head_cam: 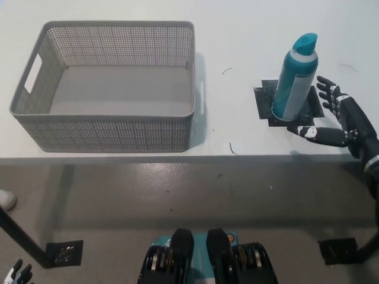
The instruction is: Use the right hand to pick up an air purifying spray and put it inside a container
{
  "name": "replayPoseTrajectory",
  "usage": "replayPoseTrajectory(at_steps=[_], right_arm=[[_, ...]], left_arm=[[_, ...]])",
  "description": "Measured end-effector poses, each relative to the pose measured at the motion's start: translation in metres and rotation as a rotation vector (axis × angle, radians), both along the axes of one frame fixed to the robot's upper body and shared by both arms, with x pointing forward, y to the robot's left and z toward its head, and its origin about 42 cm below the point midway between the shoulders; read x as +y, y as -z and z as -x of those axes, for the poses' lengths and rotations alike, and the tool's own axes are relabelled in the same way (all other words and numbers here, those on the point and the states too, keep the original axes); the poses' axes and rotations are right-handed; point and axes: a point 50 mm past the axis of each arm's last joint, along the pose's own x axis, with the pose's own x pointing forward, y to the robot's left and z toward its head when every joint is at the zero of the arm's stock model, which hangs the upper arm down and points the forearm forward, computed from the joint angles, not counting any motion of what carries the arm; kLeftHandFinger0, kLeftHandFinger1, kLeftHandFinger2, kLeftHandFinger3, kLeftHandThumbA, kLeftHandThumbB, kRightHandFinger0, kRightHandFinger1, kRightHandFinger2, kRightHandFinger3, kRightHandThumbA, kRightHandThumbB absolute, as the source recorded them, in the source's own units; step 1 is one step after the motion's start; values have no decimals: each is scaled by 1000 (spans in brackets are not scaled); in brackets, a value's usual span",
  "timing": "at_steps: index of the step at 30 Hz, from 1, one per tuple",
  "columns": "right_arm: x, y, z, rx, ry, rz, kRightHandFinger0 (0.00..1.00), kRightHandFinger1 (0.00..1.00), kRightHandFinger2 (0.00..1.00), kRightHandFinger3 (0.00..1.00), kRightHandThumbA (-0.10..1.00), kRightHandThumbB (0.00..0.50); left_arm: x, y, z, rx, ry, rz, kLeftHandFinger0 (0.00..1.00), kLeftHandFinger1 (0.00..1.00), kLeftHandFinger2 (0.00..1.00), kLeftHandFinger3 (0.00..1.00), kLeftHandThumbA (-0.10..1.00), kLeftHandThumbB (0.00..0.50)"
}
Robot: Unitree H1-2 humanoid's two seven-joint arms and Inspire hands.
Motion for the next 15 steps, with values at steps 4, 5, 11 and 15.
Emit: replayPoseTrajectory(at_steps=[4,5,11,15], right_arm=[[-2,1,-6,16,10,-8,1000,1000,1000,1000,1000,500],[-3,1,-7,20,13,-9,1000,1000,1000,1000,1000,500],[-8,2,-8,26,31,-22,1000,1000,1000,1000,1000,500],[-14,4,-8,34,48,-44,1000,1000,1000,1000,1000,494]], left_arm=[[0,0,0,-3,-2,0,1000,1000,1000,1000,1000,387],[1,-1,0,-4,-2,-1,1000,1000,1000,1000,1000,382],[2,-1,0,-11,-5,0,1000,1000,1000,1000,1000,370],[2,-1,0,-17,-6,3,1000,1000,1000,1000,1000,360]])
